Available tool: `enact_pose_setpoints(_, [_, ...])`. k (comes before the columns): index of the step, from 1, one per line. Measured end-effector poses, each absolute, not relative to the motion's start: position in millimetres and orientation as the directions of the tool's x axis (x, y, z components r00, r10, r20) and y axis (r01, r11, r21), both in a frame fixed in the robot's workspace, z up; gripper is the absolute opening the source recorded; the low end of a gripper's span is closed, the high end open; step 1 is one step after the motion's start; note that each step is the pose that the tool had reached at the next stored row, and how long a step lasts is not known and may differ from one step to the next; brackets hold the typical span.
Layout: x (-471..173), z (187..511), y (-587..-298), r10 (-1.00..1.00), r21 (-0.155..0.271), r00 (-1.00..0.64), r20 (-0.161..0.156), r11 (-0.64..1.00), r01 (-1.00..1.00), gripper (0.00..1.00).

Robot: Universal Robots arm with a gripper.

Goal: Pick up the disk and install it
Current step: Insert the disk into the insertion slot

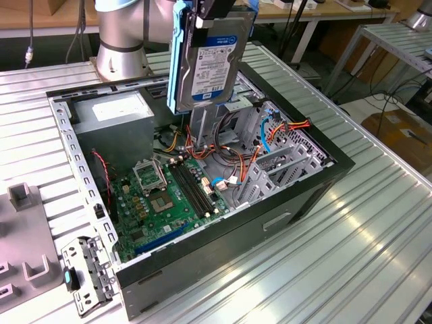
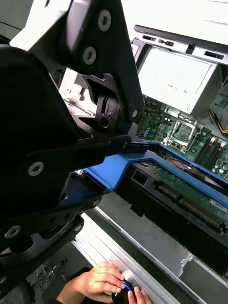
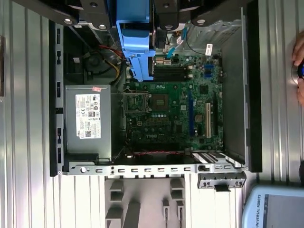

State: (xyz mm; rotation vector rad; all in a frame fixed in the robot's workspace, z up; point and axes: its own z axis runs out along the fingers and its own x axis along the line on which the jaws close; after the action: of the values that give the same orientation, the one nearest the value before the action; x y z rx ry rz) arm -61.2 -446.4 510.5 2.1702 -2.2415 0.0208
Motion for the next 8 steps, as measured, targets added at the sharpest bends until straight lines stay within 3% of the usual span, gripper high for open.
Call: enact_pose_setpoints(8, [-61.2,510.6,-447.5,-0.999,0.006,-0.032,0.025,0.032,-0.999,0.37])
